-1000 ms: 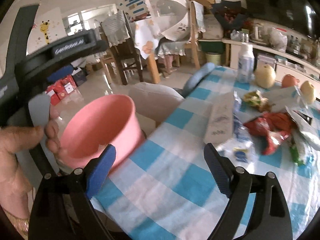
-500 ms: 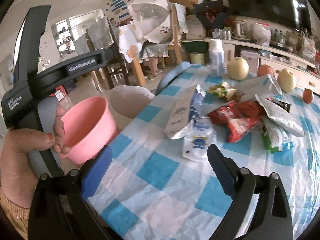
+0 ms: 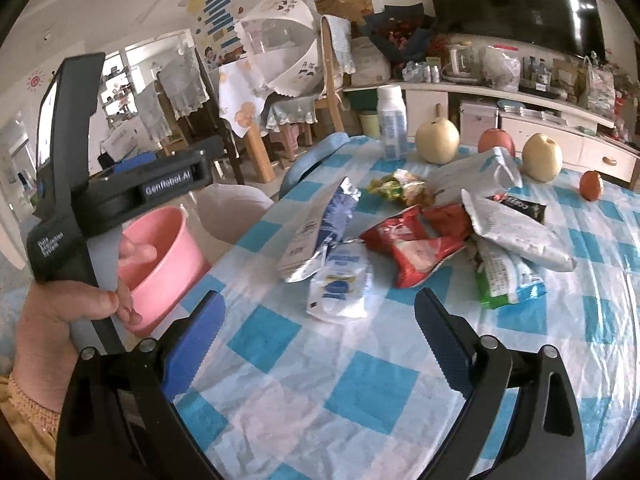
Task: Collect trash
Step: 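Move both tools back over the remaining trash on the table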
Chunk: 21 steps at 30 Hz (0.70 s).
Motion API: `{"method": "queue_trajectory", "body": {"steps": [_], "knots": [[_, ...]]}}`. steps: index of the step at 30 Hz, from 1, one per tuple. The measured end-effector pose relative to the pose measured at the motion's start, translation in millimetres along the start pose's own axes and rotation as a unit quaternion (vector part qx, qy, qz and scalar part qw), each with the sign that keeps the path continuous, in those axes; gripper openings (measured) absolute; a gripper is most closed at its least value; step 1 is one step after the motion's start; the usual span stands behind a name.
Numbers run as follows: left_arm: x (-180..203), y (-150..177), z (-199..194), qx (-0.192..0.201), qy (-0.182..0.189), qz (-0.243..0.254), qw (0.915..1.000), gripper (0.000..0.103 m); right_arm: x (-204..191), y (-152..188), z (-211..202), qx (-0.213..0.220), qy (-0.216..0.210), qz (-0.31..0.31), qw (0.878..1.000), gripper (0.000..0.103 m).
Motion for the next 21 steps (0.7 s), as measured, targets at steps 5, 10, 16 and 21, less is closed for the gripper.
{"method": "queue_trajectory", "body": {"steps": [5,10,16,21], "knots": [[13.6,4.9,7.5,-0.013,0.001,0.014,0.9998,0.093,16.4,-0.8,-1.5,-0.001,0.006,0.004,1.000,0.095],[27.0,7.4,11.7,-0.020,0.005,0.026,0.9994,0.093,30.7,-2.8,-6.5,0.002,0.010,0.012,1.000,0.095],[42.6,13.9,20.5,-0.037,0.014,0.036,0.9985,0.093,51.7,-6.0,-10.3,0.002,0.017,0.026,1.000,0.095],[63.6,19.6,25.6,-0.052,0.037,0.046,0.9970,0.093,74.5,-10.0,-13.8,0.007,0.029,0.035,0.999,0.095]]}}
Point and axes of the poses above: each gripper's, at about its wrist camera, not at the fingertips, and z roughly the way its jaws point, x to its right, y to its underside, the point moved 10 cm from there along z, roughly the way its jaws point, and after that the axes turned 12 degrees about y, right-handed, at the moved point
